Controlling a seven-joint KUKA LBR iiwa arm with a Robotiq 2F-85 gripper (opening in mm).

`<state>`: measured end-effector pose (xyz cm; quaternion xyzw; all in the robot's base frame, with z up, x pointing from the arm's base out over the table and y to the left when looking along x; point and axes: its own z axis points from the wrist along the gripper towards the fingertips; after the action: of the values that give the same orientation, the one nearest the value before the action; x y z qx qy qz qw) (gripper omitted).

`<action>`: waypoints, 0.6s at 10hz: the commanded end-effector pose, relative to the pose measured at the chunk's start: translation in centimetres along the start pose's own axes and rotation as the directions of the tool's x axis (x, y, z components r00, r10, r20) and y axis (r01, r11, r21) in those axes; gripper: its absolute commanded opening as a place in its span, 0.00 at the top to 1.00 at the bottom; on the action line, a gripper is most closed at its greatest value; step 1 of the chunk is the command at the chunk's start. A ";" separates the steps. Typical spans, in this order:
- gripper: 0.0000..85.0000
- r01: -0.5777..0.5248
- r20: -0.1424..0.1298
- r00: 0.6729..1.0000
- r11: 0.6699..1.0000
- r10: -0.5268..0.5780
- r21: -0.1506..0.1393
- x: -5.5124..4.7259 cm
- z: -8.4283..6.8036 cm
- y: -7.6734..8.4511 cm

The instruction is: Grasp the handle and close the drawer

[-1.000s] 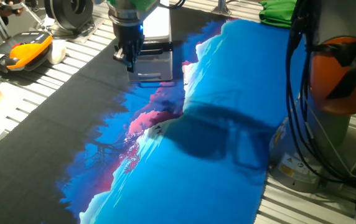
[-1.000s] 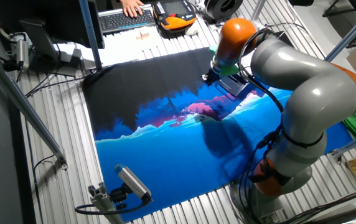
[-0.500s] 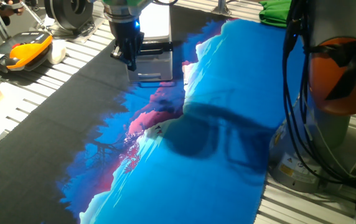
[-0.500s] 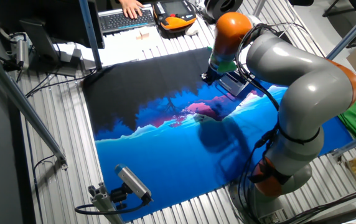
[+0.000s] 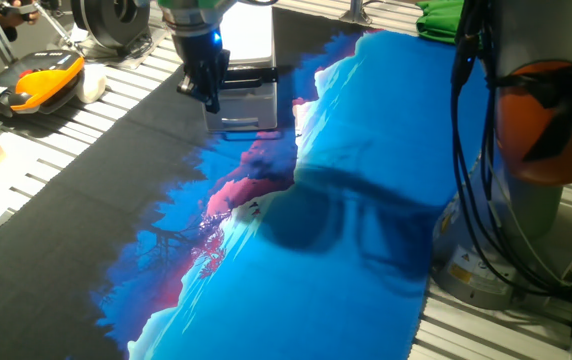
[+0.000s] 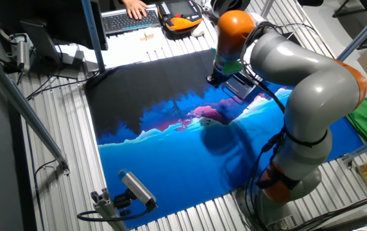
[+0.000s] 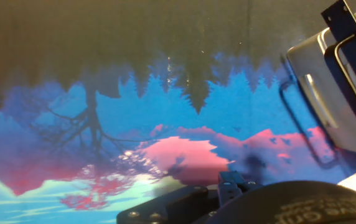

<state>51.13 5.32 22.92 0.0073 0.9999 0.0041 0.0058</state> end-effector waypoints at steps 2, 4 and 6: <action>1.00 0.000 -0.011 1.000 1.000 0.000 0.008 0.1 0.1 -0.1; 1.00 -0.003 -0.014 1.000 1.000 0.003 0.001 0.1 0.1 -0.2; 1.00 -0.002 -0.014 1.000 1.000 0.002 0.002 0.1 0.2 -0.3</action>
<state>51.03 5.02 22.76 0.0081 1.0000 0.0031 -0.0013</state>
